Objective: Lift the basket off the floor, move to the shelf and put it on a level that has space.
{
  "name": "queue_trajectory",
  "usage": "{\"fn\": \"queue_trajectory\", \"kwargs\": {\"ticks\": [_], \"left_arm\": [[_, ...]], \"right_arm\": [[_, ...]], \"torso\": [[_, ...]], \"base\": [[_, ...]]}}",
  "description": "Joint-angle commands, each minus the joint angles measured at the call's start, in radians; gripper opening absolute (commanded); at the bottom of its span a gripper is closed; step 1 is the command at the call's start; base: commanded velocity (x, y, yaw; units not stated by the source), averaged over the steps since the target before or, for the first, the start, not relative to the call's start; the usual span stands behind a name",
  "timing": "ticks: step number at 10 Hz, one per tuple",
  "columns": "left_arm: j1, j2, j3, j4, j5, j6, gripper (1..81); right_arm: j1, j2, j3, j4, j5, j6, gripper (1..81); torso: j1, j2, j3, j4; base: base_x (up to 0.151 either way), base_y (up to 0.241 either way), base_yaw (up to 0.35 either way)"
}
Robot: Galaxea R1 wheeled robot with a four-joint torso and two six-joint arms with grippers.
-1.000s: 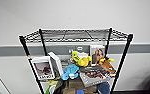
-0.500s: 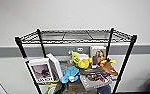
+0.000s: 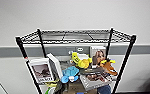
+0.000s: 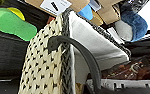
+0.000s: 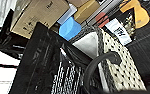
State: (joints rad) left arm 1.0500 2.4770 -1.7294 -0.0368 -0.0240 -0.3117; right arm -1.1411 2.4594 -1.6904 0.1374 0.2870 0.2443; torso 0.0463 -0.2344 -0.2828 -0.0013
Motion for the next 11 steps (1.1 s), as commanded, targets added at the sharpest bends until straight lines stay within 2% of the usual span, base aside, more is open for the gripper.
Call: {"fn": "queue_trajectory", "kwargs": {"ticks": [1, 3, 5, 11], "left_arm": [[-0.097, -0.018, 0.082, -0.014, -0.008, -0.006, 1.0], [-0.095, -0.061, 0.162, -0.006, -0.008, -0.004, 1.0], [-0.096, -0.110, 0.247, 0.021, -0.074, -0.004, 1.0], [-0.136, -0.228, 0.440, 0.034, -0.094, -0.006, 1.0]], "right_arm": [[0.083, -0.012, 0.103, -0.052, 0.012, -0.002, 1.0], [0.080, -0.043, 0.164, -0.065, 0.014, 0.000, 1.0], [0.088, -0.113, 0.287, -0.070, 0.052, 0.001, 1.0], [0.140, -0.251, 0.500, -0.070, 0.081, 0.001, 1.0]], "torso": [[0.000, 0.000, 0.000, 0.000], [0.000, 0.000, 0.000, 0.000], [0.000, 0.000, 0.000, 0.000], [0.000, 0.000, 0.000, 0.000]], "base": [[0.000, 0.000, 0.000], [0.000, 0.000, 0.000], [0.000, 0.000, 0.000], [0.000, 0.000, 0.000]]}}
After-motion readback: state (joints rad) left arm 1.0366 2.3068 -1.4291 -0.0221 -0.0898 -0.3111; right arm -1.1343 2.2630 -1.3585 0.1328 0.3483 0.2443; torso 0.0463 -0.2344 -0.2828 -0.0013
